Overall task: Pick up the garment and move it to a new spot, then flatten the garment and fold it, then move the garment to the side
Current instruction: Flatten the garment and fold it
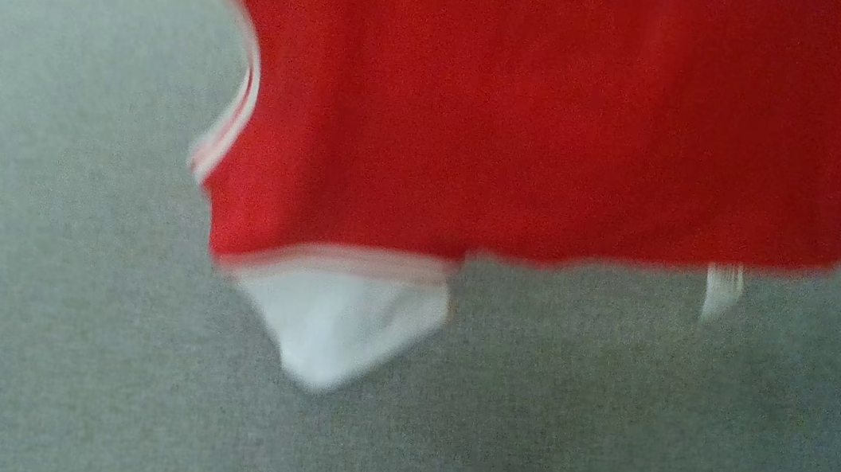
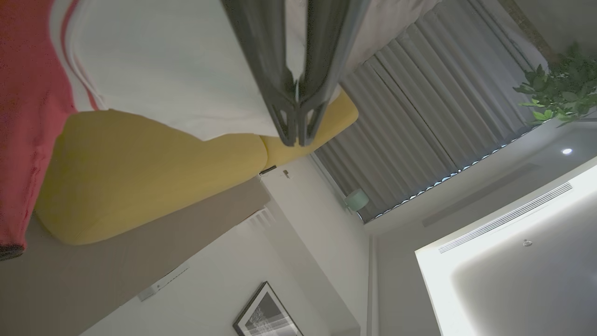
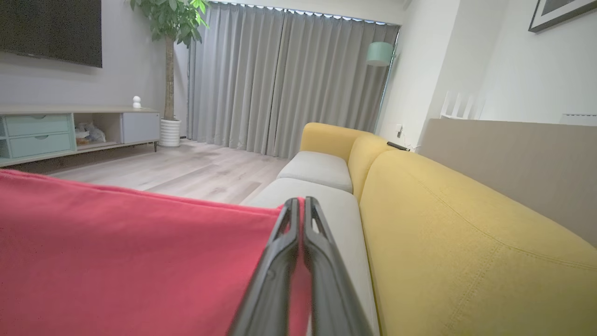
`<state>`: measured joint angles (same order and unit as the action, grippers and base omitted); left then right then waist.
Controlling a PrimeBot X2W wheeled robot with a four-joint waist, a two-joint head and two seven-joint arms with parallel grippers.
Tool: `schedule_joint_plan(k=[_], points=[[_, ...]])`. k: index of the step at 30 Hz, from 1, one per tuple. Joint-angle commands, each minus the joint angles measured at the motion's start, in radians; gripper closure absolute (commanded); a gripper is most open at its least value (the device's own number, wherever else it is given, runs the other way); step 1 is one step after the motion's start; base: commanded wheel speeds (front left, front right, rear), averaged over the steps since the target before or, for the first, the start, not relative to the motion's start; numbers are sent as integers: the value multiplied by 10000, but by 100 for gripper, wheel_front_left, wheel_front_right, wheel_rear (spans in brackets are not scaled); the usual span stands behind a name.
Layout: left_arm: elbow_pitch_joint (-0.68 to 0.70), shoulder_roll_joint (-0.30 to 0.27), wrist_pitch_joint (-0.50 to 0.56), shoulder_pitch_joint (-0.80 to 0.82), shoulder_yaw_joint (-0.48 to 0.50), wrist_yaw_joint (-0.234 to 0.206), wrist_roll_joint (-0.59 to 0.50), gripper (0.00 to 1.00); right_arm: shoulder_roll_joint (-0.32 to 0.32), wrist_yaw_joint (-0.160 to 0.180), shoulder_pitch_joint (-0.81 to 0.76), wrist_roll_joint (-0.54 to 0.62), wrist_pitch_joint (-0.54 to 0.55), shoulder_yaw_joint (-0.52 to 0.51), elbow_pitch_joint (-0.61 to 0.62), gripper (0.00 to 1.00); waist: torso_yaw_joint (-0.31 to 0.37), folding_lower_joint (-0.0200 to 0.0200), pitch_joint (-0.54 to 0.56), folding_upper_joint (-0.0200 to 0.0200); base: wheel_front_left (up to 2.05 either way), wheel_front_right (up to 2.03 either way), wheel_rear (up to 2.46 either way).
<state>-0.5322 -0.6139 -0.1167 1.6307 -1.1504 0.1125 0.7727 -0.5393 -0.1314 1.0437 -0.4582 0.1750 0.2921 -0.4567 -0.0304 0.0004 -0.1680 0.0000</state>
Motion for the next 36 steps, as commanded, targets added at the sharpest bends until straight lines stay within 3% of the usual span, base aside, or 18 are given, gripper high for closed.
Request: schedule_joint_plan(k=[1,7,11,18,24,31,36], points=[[-230,-65,-200,741,377,-140,-203,100,118,7,470,115,-345,-24,-29,100,10,-4,-1052,0,0,0,0],[-1605,797,-1312,1908,665,-847,-1195,100,603,7,2196,1357,-3026,-623,-1735,100,-43,-4,-1826,0,0,0,0],[-1473,1021,-1439,1862,995,-771,-1468,100,749,7,2358,1910,-3924,-644,-2460,100,-147,-4,-2013,0,0,0,0],[224,334,-1448,-735,1560,-638,-1773,100,782,7,795,1998,-4286,-404,-3312,100,-259,-4,-1666,0,0,0,0],[1776,-512,-1449,-3576,1535,-847,-1767,100,867,7,-816,1751,-4350,-387,-3266,100,-286,-4,-1123,0,0,0,0],[4296,-1898,-1450,-7620,978,-2075,-1555,100,926,7,-3665,1478,-4364,-815,-2327,100,-289,-4,-318,0,0,0,0],[6062,-2392,-1399,-10404,174,-3468,-1126,100,1041,7,-6378,1298,-4366,-1466,-1391,100,-336,-4,31,0,0,0,0]])
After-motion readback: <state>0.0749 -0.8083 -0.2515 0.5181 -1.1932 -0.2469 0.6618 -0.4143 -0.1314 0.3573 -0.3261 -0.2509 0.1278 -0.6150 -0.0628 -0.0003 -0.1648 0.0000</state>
